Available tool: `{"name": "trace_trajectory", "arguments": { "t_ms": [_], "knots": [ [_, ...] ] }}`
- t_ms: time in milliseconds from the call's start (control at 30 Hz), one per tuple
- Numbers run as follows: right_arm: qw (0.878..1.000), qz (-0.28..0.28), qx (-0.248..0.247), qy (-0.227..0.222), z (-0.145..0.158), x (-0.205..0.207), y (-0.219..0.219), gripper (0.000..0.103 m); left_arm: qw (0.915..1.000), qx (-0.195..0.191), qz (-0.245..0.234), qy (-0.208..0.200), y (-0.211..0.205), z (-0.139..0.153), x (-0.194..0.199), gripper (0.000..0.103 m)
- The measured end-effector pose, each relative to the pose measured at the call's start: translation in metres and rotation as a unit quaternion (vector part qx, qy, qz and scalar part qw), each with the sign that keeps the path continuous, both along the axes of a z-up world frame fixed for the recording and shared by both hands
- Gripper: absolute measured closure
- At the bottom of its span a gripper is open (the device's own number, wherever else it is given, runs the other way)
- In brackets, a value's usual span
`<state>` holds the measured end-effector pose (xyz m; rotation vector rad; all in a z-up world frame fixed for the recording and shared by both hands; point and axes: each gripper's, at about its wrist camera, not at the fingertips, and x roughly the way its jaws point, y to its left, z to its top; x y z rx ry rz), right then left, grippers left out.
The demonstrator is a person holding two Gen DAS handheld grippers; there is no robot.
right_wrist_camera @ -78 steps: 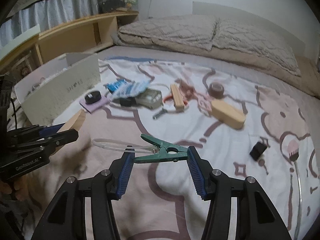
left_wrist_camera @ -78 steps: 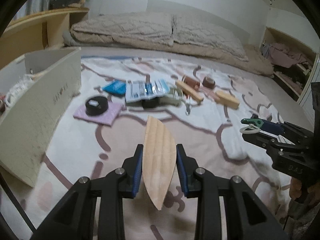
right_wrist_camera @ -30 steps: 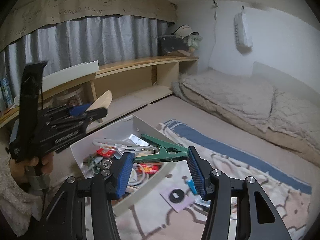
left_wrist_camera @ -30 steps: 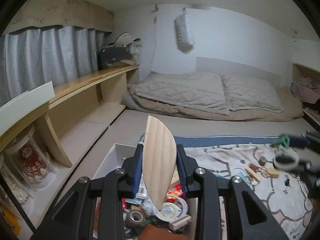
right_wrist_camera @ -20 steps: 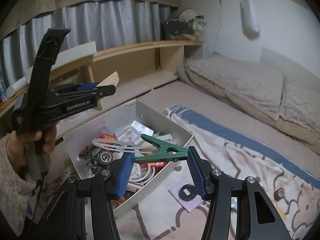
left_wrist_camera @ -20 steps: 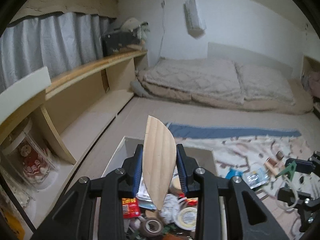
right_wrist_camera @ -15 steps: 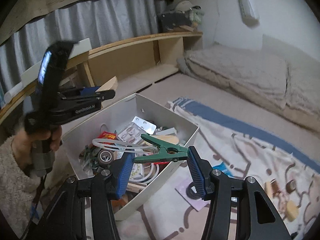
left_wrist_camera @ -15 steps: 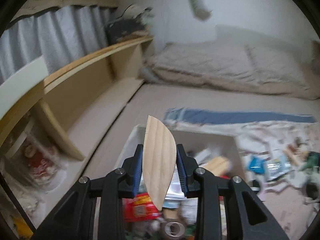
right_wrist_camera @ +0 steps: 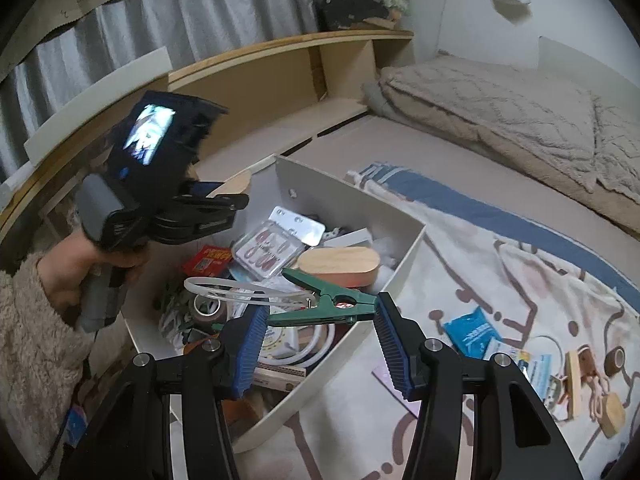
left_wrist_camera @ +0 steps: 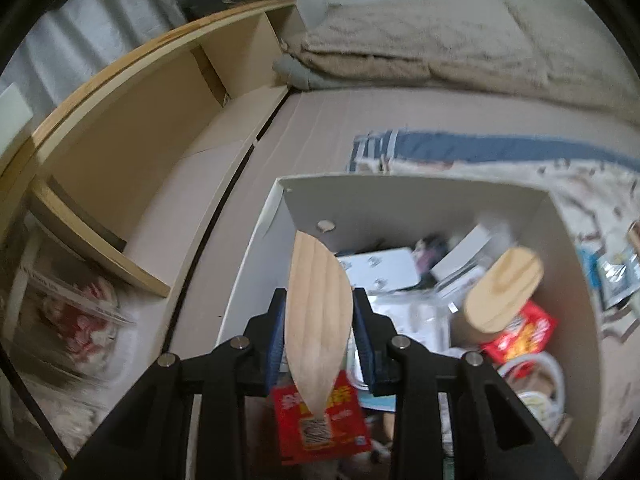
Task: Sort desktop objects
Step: 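Carry the wooden block and green clothespin over the white box, then lower the wooden block into the white box and open the left tool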
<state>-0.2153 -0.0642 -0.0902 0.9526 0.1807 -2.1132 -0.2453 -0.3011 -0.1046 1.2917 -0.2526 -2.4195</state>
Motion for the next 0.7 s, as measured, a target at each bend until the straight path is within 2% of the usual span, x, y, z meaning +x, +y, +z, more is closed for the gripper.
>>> {"name": "trace_trajectory", "arguments": {
  "t_ms": [133, 400, 700],
  "knots": [
    [1.0, 0.007, 0.005, -0.009, -0.006, 0.0, -0.007, 0.049, 0.9994, -0.01, 0.009, -0.032, -0.007, -0.017, -0.009, 0.072],
    [1.0, 0.018, 0.011, -0.017, -0.01, 0.003, -0.015, 0.049, 0.9977, -0.018, 0.025, -0.061, -0.013, -0.036, -0.022, 0.072],
    [0.999, 0.017, 0.019, -0.019, -0.016, 0.001, -0.016, 0.049, 0.9936, -0.073, 0.037, -0.078, -0.011, -0.05, -0.03, 0.072]
  ]
}}
